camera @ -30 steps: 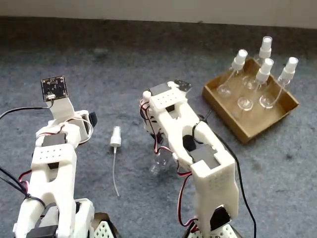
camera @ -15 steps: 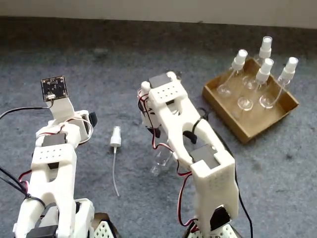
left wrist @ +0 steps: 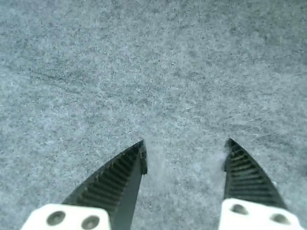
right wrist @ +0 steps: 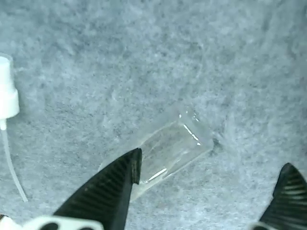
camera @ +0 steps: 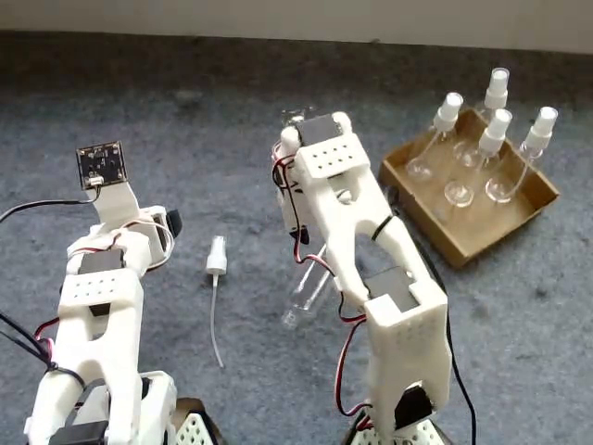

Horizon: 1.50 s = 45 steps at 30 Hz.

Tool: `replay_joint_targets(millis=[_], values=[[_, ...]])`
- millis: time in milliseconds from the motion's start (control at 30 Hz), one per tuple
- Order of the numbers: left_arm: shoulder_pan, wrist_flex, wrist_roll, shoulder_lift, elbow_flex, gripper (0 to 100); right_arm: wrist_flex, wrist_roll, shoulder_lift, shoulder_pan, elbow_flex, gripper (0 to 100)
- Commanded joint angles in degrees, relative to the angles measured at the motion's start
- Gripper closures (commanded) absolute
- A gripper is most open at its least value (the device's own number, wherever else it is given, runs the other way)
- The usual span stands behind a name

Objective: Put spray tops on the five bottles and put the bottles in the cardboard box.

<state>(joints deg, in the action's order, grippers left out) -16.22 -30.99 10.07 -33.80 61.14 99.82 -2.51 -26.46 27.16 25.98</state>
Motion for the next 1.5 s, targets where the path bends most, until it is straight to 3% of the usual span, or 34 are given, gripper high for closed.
replay_joint_targets(millis=[0,233,433,700,1067,1233,1467], values=[[-0.3,1.1,0.4,-1.7,-0.2,76,1.1,10.0,4.0,-2.0,3.8,61.1],[-0.3,1.2,0.4,-1.7,-0.2,76,1.5,22.9,4.1,-2.0,3.7,61.2],[-0.2,1.2,0.4,-1.7,-0.2,76,1.5,24.0,5.0,-2.0,3.7,63.2],[-0.2,1.3,0.4,-1.7,-0.2,76,1.5,23.9,16.7,-1.8,2.8,99.4],[-0.2,1.6,0.4,-1.7,0.3,76,1.4,24.3,28.4,-1.6,-25.8,99.4],[-0.2,8.3,0.4,-1.7,3.4,76,1.3,24.3,34.5,-1.5,-37.0,99.4],[-0.2,8.5,0.4,-1.7,3.5,76,1.0,24.4,38.4,-0.7,-48.3,99.4]])
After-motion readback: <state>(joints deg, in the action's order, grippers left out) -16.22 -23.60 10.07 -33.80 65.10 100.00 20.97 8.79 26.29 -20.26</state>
